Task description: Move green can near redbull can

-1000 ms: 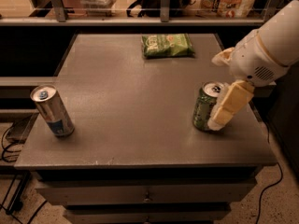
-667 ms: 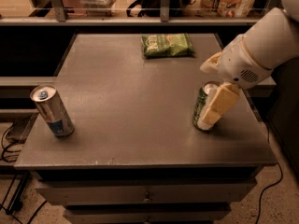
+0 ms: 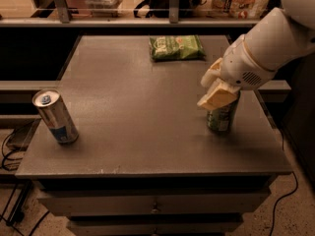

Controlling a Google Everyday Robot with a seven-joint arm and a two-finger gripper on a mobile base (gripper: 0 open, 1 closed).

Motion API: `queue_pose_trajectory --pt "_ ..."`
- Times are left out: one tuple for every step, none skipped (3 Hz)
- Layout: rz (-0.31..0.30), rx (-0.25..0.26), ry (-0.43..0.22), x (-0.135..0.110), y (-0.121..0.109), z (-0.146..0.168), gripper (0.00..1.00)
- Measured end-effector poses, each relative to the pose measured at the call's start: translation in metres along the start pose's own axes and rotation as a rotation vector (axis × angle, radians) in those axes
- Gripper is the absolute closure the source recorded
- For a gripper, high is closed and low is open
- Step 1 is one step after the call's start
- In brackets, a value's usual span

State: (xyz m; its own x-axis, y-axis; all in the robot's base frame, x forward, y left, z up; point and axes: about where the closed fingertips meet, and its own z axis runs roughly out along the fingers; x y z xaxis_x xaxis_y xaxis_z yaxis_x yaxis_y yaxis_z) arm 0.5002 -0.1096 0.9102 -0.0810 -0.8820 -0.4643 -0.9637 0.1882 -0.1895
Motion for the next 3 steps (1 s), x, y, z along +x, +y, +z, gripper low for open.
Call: queue_pose_trajectory --pt "-0.012 0.024 0.014 -0.003 -0.002 -0.007 1.00" --pt "-0.019 0.022 0.001 -0.007 -0.003 -0.011 1.00" --pt "-0.086 0.013 -0.099 -0.040 -0.006 -0.036 1.00"
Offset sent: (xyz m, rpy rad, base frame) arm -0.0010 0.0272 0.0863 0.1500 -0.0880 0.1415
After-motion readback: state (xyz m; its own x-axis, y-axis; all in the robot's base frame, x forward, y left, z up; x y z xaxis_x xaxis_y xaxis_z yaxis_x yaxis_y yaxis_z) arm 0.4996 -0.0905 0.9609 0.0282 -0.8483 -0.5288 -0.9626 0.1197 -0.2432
